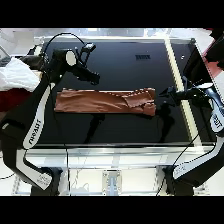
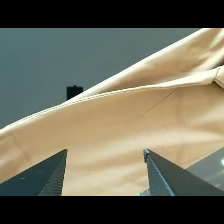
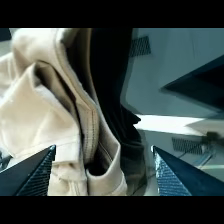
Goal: Fold the shirts.
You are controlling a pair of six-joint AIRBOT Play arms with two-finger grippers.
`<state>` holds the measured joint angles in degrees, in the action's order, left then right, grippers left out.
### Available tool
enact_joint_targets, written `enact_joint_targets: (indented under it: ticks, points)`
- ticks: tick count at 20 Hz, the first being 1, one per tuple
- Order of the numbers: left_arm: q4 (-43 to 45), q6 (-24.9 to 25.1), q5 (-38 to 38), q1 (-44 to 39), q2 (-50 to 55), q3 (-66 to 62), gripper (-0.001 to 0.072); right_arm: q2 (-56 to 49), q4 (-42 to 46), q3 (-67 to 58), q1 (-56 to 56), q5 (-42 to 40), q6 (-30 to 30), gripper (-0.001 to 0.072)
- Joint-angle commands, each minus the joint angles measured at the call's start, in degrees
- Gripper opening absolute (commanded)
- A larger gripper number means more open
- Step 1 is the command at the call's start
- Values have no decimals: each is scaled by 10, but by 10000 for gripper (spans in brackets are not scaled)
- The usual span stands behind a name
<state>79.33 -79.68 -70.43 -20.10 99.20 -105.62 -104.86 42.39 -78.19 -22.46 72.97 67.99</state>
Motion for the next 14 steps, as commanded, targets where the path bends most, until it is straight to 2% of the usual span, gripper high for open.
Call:
enact_joint_targets:
  ticks: [1,8,9,11,12,13,14]
  points:
    - [0,0,-8,-2,5,-4,551,-28,-2,0,34,-6,-2,686]
    - [4,4,-8,-1,5,-4,551,-35,-38,0,109,-6,-20,664]
    - [14,9,-8,-1,5,-4,551,-35,-52,0,116,-5,-24,567]
    - [41,9,-8,-1,6,-3,551,-35,-93,-2,126,-5,-24,282]
    - [52,9,-8,-1,8,-3,550,-35,-111,-8,129,3,-26,73]
    - [56,10,-9,-1,12,-2,509,-35,-125,-22,131,23,-31,13]
    - [55,11,-11,-1,19,-2,357,-35,-133,-40,131,48,-31,13]
